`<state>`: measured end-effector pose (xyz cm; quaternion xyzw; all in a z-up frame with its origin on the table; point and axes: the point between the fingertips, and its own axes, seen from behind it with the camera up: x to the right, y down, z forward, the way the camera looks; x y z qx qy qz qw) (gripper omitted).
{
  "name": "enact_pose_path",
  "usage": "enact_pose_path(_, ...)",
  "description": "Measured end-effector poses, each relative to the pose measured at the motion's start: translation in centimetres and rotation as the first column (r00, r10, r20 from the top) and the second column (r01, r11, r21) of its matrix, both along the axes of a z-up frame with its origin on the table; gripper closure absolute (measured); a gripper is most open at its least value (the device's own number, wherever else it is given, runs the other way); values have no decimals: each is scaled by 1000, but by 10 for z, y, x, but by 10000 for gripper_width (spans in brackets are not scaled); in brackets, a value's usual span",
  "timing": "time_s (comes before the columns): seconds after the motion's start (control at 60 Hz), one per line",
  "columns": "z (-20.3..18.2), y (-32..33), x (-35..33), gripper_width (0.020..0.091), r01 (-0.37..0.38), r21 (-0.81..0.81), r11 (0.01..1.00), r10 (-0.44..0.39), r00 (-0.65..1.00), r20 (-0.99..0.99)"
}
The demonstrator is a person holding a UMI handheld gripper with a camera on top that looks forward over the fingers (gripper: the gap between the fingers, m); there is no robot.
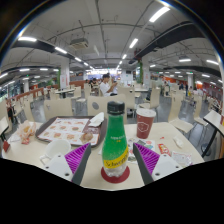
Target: Pour water
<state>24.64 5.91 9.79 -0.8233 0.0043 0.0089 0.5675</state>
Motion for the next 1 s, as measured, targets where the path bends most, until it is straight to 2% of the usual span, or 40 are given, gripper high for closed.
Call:
enact_pose_path(0.167,33,-67,-22,255,100,-105,989,-102,995,-13)
enact_pose_path(0.25,45,-105,-57,253,110,-190,976,-113,994,-3)
enact_pose_path(0.433,88,-162,-188,253,17,-247,969,-24,999,-27)
enact_pose_path(0.5,104,-168,-237,259,-24,-233,972,23,1000,-6)
enact_pose_path(0.7,130,-186,-360,259,-86,-238,967,82,996,-28)
enact_pose_path(0.817,135,-190,-396,262,-91,-252,964,87,996,-28)
enact_pose_path(1.0,141,-189,-414,261,-98,-254,962,98,995,-14)
